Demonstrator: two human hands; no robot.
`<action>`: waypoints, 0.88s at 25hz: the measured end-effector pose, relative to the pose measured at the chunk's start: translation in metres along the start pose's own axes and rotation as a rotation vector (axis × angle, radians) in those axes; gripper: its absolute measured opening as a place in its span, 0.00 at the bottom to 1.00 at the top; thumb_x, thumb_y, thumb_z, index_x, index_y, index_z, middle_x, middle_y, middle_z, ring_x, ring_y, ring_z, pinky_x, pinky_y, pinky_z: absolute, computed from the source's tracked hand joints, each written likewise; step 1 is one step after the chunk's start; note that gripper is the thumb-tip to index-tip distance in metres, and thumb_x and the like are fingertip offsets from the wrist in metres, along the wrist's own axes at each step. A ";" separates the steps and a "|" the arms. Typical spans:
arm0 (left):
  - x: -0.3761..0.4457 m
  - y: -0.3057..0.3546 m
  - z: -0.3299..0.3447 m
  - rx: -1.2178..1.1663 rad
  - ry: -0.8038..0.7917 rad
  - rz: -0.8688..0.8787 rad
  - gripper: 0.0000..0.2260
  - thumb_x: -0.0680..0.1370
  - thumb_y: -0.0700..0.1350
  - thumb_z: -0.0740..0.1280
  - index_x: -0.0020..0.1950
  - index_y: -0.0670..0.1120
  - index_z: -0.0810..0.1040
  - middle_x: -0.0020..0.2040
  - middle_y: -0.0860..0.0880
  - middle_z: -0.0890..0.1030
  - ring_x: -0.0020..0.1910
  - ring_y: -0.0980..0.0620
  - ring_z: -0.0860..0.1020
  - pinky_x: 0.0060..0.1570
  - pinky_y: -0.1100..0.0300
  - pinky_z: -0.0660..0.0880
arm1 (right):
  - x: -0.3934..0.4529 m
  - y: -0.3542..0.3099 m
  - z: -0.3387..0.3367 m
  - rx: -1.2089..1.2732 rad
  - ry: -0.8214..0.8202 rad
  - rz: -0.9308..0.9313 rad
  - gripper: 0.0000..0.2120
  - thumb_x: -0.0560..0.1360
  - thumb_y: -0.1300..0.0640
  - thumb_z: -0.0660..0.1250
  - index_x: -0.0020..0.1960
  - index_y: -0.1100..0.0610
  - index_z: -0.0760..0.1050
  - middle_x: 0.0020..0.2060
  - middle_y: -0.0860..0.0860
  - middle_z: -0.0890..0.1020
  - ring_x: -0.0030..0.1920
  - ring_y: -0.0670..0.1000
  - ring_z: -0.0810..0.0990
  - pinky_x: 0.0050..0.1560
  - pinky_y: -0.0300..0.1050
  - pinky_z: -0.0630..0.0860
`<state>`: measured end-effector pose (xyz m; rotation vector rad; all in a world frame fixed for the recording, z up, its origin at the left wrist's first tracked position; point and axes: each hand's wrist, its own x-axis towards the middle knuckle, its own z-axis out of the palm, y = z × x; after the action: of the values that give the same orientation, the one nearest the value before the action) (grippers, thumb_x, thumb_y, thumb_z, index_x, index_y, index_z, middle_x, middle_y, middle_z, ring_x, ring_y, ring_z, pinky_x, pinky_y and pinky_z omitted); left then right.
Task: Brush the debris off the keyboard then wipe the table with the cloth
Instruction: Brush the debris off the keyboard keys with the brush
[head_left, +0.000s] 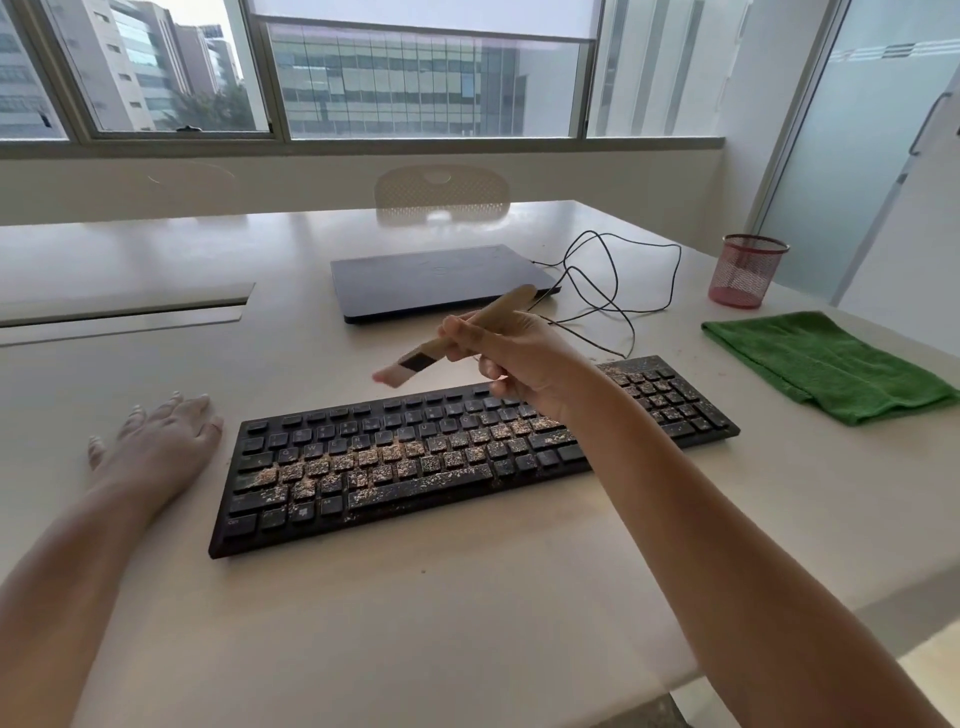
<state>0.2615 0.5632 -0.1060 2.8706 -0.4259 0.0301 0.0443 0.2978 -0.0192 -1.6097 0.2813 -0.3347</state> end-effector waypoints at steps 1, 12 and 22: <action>0.004 -0.003 0.002 0.004 0.000 0.007 0.23 0.81 0.55 0.52 0.75 0.52 0.60 0.77 0.50 0.55 0.76 0.43 0.53 0.73 0.41 0.48 | 0.001 0.002 0.003 -0.062 0.039 -0.035 0.09 0.74 0.52 0.68 0.46 0.58 0.78 0.37 0.51 0.80 0.23 0.41 0.68 0.21 0.33 0.67; 0.015 -0.012 0.010 0.003 0.000 0.021 0.23 0.81 0.56 0.52 0.75 0.51 0.60 0.77 0.48 0.56 0.76 0.42 0.54 0.73 0.42 0.50 | -0.003 0.007 0.013 -0.836 0.313 -0.326 0.06 0.77 0.52 0.64 0.48 0.55 0.71 0.39 0.48 0.79 0.34 0.44 0.78 0.36 0.39 0.77; 0.010 -0.006 0.005 -0.001 -0.002 0.013 0.23 0.81 0.54 0.52 0.75 0.50 0.60 0.77 0.48 0.56 0.76 0.43 0.54 0.73 0.41 0.50 | -0.003 0.015 0.055 -0.839 0.220 -0.271 0.10 0.79 0.46 0.59 0.49 0.53 0.70 0.41 0.47 0.80 0.30 0.44 0.76 0.31 0.42 0.75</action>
<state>0.2726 0.5644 -0.1121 2.8675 -0.4444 0.0288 0.0629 0.3492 -0.0377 -2.4513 0.4029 -0.6611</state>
